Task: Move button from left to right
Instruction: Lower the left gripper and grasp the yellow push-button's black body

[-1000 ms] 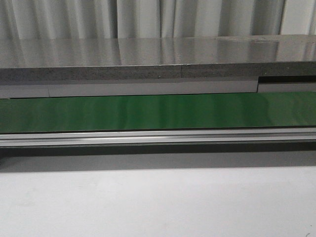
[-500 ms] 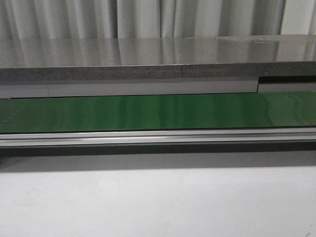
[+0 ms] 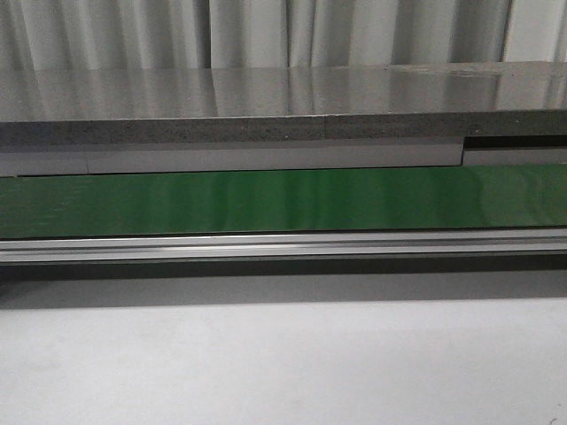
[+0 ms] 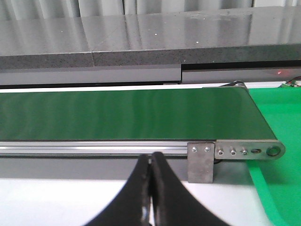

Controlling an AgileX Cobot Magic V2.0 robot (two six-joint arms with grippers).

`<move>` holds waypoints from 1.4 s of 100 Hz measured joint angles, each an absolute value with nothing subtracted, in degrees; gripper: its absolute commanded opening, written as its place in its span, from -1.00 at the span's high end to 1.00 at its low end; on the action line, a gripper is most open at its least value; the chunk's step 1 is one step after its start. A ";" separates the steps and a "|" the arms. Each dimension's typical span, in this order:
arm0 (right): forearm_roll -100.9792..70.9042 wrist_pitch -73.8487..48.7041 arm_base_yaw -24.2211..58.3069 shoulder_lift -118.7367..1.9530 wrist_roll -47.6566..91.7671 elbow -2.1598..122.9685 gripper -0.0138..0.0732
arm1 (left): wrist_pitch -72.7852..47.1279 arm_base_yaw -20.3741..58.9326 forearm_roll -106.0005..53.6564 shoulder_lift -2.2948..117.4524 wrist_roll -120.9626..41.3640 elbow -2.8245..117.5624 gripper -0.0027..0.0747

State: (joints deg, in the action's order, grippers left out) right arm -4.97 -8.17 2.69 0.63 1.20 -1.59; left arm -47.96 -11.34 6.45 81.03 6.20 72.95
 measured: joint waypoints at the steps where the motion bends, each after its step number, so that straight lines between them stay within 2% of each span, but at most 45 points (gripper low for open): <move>1: -4.97 -8.17 2.69 0.63 1.20 -1.59 0.84 | -47.96 -11.79 6.12 81.95 5.96 73.30 -0.63; 23: -4.97 -8.17 2.69 0.63 1.20 -1.59 0.84 | -48.23 -17.96 2.54 94.60 3.44 80.42 -0.63; 54: -4.97 -8.17 2.69 0.63 1.20 -1.59 0.84 | -48.00 -21.97 0.60 107.23 3.09 81.28 -0.63; 116: -4.97 -8.17 2.69 0.63 1.20 -1.59 0.84 | -46.82 -22.00 -2.13 113.63 1.28 81.50 -0.63; 128: -4.97 -8.17 2.69 0.63 1.20 -1.59 0.84 | -47.10 -22.00 -2.34 115.91 1.28 81.50 -0.58; 140: -4.97 -8.17 2.69 0.63 1.20 -1.59 0.84 | -47.36 -22.00 -2.44 117.58 1.28 81.50 -0.45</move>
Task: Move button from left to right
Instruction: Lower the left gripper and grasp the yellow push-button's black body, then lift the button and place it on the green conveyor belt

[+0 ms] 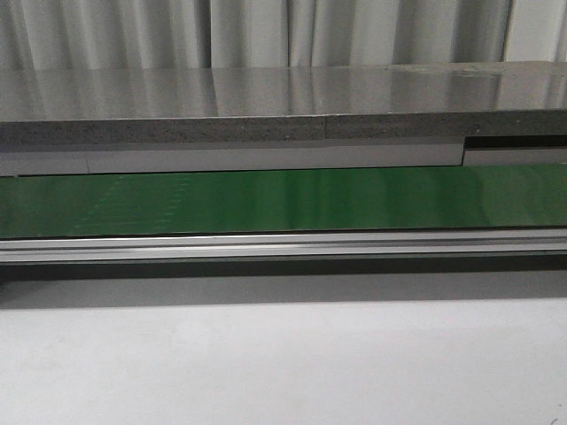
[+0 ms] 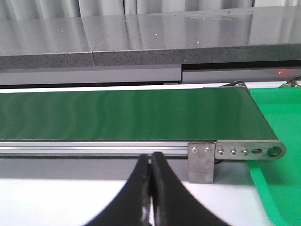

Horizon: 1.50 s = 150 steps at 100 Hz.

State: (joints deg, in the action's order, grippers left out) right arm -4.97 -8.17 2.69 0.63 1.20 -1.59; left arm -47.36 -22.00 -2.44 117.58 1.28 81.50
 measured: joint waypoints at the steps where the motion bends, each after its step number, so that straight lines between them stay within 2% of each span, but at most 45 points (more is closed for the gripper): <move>1: -4.97 -8.17 2.69 0.63 1.20 -1.59 0.84 | -47.36 -22.00 -2.44 117.67 1.28 81.50 -0.42; 19: -4.97 -8.17 2.69 0.63 1.20 -1.59 0.84 | -47.36 -22.00 -2.44 119.18 1.28 81.50 0.04; 38: -4.97 -8.17 2.69 0.63 1.20 -1.59 0.84 | -47.36 -22.24 -1.46 119.61 1.28 81.78 0.73; 50: -4.97 -8.17 2.69 0.63 1.20 -1.59 0.84 | -47.26 -22.24 -1.46 119.61 1.28 81.82 0.99; 72: -4.97 -8.17 2.69 0.63 1.20 -1.59 0.84 | -46.63 -22.24 -1.95 117.44 1.17 81.82 0.98; 98: -4.97 -8.17 2.69 0.63 1.20 -1.59 0.84 | -45.96 -21.38 -2.87 108.32 0.46 81.82 0.98; 118: -4.97 -8.17 2.69 0.63 1.20 -1.59 0.84 | -47.68 -16.32 -3.28 104.63 -2.14 81.82 0.98; 150: -4.97 -8.17 2.69 0.63 1.20 -1.59 0.84 | -51.57 -9.35 -2.93 106.27 -2.99 81.82 0.98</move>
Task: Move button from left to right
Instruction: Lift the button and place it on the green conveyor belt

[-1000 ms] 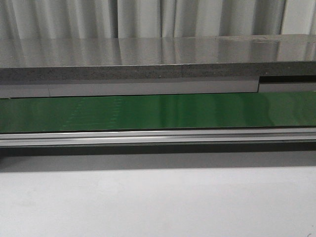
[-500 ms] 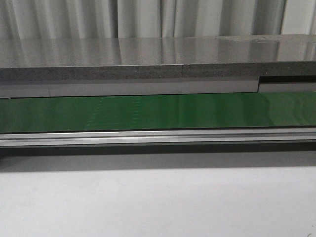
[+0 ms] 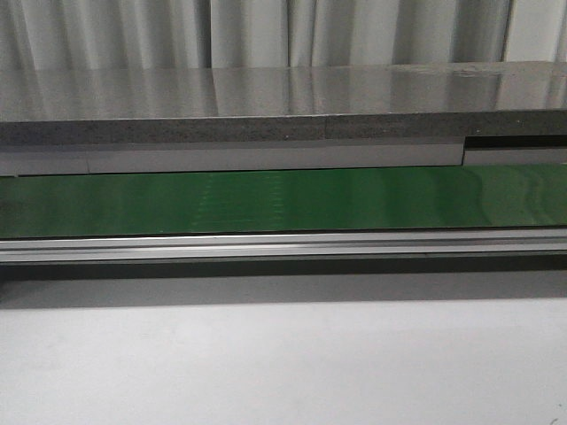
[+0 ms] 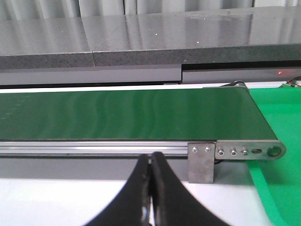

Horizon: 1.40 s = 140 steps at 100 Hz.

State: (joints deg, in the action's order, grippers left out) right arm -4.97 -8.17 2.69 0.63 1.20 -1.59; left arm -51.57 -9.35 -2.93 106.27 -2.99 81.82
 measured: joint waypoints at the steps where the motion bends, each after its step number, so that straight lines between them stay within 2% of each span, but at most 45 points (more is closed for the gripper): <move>1: -4.97 -8.17 2.69 0.63 1.20 -1.59 0.84 | -51.55 -9.22 -2.96 106.39 -3.09 81.82 0.98; 20: -4.97 -8.17 2.69 0.63 1.20 -1.59 0.84 | -52.28 -8.36 -2.90 107.21 -3.80 81.82 0.97; 30: -4.97 -8.17 2.69 0.63 1.20 -1.59 0.84 | -52.74 -8.36 -2.90 107.21 -4.05 81.82 0.77; 37: -4.97 -8.17 2.69 0.63 1.20 -1.59 0.84 | -53.10 -8.36 -2.90 107.21 -4.10 81.82 0.45; 49: -4.97 -8.17 2.69 0.63 1.20 -1.59 0.84 | -53.71 -8.36 -2.90 107.21 -4.23 81.82 -0.38; 54: -4.97 -8.17 2.69 0.63 1.20 -1.59 0.84 | -53.79 -8.36 -2.90 107.21 -4.32 81.82 -0.66; 61: -4.97 -8.17 2.69 0.63 1.20 -1.59 0.84 | -53.86 -8.36 -2.90 107.21 -4.32 81.82 -0.89; 82: -4.97 -8.17 2.69 0.63 1.20 -1.59 0.84 | -54.33 -7.96 -3.37 107.21 -4.49 81.82 -0.77; 97: -4.97 -8.17 2.69 0.63 1.20 -1.59 0.84 | -54.33 -6.67 -3.51 105.51 -5.31 81.71 -0.76; 140: -4.97 -8.17 2.69 0.63 1.20 -1.59 0.84 | -48.02 -1.35 -3.88 88.61 -6.80 81.06 -0.76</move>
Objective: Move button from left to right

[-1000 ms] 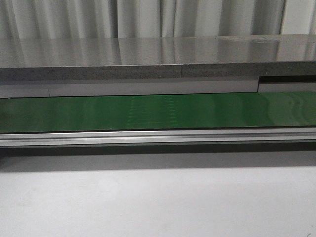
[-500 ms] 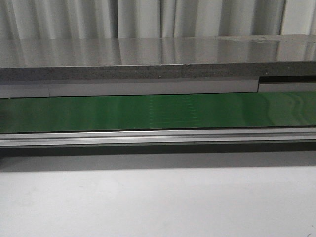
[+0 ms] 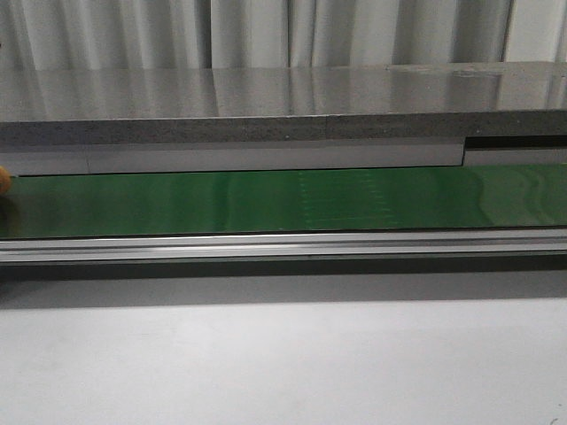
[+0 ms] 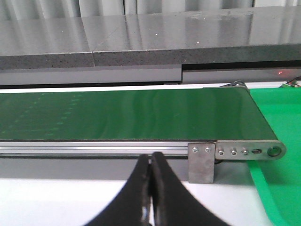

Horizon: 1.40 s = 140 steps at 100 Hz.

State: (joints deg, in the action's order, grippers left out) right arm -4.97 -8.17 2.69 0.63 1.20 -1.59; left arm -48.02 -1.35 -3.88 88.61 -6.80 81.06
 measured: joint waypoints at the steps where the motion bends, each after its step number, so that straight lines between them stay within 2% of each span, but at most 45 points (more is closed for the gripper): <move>1: -4.97 -8.17 2.69 0.63 1.20 -1.59 0.84 | -47.85 -1.19 -3.88 88.26 -6.80 81.04 -0.76; 23: -4.97 -8.17 2.69 0.63 1.20 -1.59 0.84 | -40.82 0.58 -4.58 75.29 -7.02 73.40 -0.76; 68: -4.97 -8.17 2.69 0.63 1.20 -1.59 0.84 | -18.69 0.68 -5.00 42.78 -7.02 41.15 -0.76; 100: -4.97 -8.17 2.69 0.63 1.20 -1.59 0.84 | -16.50 0.68 -5.14 22.40 -7.02 24.88 -0.76; 118: -4.97 -8.17 2.69 0.63 1.20 -1.59 0.84 | -16.01 0.68 -5.22 16.17 -7.02 19.58 -0.75; 140: -4.97 -8.17 2.69 0.63 1.20 -1.59 0.84 | -15.80 0.68 -5.22 15.62 -7.02 17.23 -0.75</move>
